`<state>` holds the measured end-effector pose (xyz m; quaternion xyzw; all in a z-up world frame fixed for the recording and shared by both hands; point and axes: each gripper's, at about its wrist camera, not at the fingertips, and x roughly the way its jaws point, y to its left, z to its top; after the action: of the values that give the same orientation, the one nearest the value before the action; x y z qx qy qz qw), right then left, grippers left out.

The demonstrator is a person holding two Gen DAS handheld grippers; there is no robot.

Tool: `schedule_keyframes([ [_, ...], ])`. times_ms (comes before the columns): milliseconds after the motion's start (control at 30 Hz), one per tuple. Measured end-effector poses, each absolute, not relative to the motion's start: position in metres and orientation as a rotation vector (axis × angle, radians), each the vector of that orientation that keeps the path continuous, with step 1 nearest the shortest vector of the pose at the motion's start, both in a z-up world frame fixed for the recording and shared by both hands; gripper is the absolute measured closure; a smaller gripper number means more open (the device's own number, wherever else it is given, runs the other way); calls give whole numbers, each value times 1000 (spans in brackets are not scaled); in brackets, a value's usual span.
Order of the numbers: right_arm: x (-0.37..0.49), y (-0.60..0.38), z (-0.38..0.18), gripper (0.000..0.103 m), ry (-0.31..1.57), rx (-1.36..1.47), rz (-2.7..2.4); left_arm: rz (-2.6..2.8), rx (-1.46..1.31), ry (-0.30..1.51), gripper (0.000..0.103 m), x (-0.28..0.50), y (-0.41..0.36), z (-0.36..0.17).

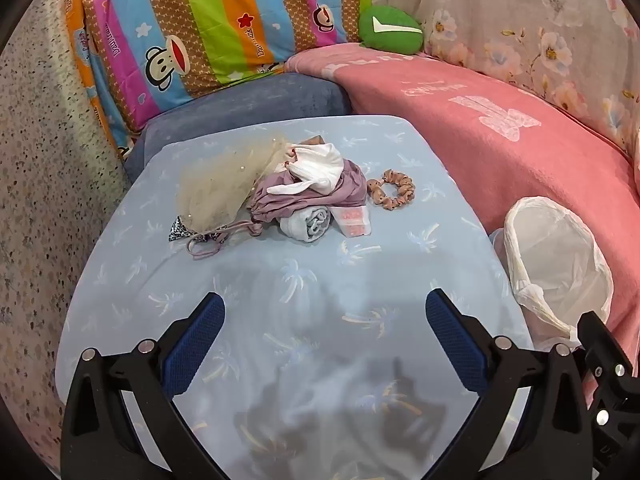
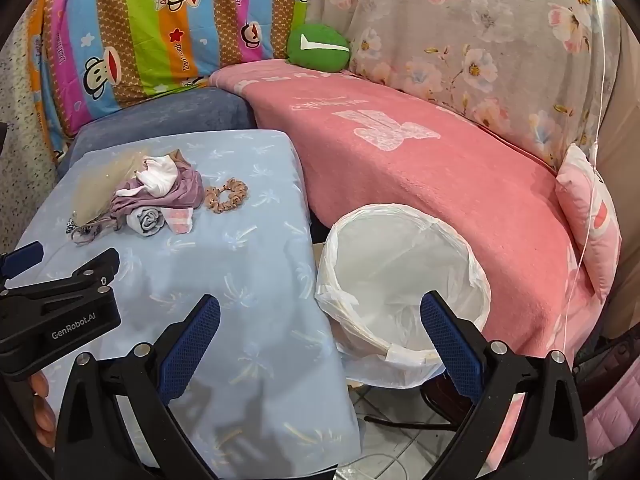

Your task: Collect trash

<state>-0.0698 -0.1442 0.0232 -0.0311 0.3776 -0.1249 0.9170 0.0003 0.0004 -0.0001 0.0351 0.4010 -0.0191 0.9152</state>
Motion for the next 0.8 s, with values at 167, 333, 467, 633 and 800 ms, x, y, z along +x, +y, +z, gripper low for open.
schedule_keyframes([
  [167,-70,-144,24,6,774,-66,-256,-40,72,820,7,0,0,0],
  [333,-72,-143,23,6,772,-71,-260,-37,72,819,7,2,-1,-1],
  [467,-72,-143,23,6,769,-70,-259,-38,73,813,7,-3,2,2],
  [633,-73,-144,26,6,767,-72,-261,-37,67,807,7,-3,5,4],
  [800,-72,-137,30,6,761,-75,-270,-40,58,800,7,-3,10,5],
])
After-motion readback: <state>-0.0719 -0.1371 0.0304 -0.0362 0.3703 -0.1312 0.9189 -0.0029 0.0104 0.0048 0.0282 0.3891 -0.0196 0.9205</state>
